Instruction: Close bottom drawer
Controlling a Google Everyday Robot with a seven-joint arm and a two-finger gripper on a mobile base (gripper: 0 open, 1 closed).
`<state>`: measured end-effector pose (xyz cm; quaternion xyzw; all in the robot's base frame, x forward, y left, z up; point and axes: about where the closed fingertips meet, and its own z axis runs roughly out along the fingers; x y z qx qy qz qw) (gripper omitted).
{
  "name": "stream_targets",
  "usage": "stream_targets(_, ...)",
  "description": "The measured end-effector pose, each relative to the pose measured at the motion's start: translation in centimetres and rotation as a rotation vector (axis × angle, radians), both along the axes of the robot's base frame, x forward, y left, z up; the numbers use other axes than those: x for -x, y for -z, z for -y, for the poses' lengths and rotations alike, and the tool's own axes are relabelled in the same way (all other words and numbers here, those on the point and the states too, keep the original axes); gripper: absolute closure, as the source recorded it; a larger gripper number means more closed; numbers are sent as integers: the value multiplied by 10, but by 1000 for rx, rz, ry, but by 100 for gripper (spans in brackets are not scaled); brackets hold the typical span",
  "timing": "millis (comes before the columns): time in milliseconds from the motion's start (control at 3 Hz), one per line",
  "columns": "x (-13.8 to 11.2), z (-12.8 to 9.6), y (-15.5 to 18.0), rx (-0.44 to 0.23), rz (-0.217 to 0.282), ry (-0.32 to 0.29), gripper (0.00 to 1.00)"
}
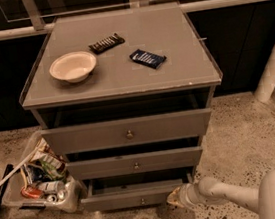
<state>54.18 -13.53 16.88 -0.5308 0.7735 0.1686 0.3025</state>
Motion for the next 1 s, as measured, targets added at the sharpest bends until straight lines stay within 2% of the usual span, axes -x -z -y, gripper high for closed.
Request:
stream_targets(333,0,0,0,0,0,0,11)
stream_targets(667,0,0,0,0,0,0,0)
stream_targets(1000,0,0,0,0,0,0,0)
